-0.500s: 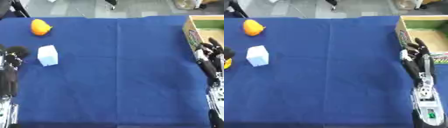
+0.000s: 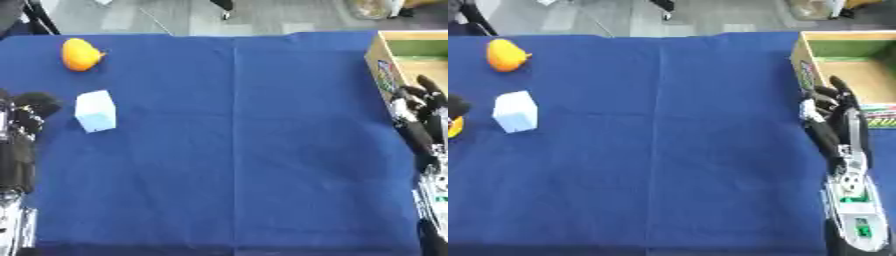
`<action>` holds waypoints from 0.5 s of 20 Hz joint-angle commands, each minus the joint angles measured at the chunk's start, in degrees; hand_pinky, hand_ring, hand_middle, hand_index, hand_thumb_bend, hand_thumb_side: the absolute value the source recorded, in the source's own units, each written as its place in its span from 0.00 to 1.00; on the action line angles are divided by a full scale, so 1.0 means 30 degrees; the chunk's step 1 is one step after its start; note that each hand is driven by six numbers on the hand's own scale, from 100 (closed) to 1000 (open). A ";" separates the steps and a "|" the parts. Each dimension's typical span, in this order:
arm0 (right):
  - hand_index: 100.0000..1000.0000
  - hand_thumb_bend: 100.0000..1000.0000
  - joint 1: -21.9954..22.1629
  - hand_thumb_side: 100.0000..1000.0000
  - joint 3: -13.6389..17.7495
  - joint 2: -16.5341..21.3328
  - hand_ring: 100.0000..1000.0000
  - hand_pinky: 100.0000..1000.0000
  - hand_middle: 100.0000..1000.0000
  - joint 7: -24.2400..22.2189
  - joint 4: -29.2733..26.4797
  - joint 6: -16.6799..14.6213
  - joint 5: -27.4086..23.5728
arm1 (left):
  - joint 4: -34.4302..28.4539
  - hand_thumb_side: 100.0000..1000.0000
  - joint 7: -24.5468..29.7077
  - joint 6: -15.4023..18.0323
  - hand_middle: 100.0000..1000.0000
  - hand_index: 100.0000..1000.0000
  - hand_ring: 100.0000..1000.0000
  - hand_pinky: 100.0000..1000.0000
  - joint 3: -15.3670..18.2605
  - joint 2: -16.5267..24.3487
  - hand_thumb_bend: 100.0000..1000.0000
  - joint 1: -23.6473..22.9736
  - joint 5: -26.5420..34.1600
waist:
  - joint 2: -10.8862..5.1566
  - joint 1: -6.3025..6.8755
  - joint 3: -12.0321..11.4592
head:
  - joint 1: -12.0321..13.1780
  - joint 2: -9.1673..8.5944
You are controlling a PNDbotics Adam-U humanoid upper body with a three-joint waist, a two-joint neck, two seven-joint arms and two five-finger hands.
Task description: Pick up the objects with one hand, pass them to the other hand, and then place them into the box on the other side of the table.
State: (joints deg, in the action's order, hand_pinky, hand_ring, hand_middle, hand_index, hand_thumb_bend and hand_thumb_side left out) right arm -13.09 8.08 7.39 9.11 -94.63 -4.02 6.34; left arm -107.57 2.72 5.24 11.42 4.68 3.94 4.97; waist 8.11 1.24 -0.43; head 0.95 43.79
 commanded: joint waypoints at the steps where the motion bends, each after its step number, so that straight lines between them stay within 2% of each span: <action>1: 0.93 0.05 -0.0184 0.33 0.0056 0.0242 0.69 0.71 0.74 -0.0014 -0.0219 -0.0011 0.0087 | -0.0240 0.87 0.0067 0.0009 0.56 0.63 0.62 0.81 -0.0029 0.0284 0.20 0.0140 -0.0072 | -0.0349 -0.0107 0.0012 | 0.0027 0.0109; 5: 0.93 0.05 -0.0189 0.33 0.0036 0.0240 0.69 0.71 0.74 -0.0035 -0.0189 -0.0004 0.0093 | -0.0306 0.86 0.0106 0.0112 0.57 0.63 0.63 0.81 0.0108 0.0679 0.21 0.0307 -0.0301 | -0.0371 -0.0121 0.0016 | 0.0035 0.0109; 10: 0.93 0.05 -0.0192 0.33 0.0047 0.0346 0.69 0.71 0.74 -0.0036 -0.0102 0.0010 0.0154 | -0.0573 0.80 0.0305 0.0961 0.59 0.65 0.65 0.81 0.0702 0.2736 0.25 0.0749 -0.1437 | -0.0441 -0.0028 0.0014 | 0.0031 0.0109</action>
State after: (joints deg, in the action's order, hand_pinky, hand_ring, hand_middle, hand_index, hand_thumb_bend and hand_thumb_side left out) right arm -13.08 8.08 7.39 9.09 -94.46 -4.00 6.43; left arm -107.86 3.43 7.29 12.71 10.15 5.43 1.63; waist 8.11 1.24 -0.43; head 0.96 43.79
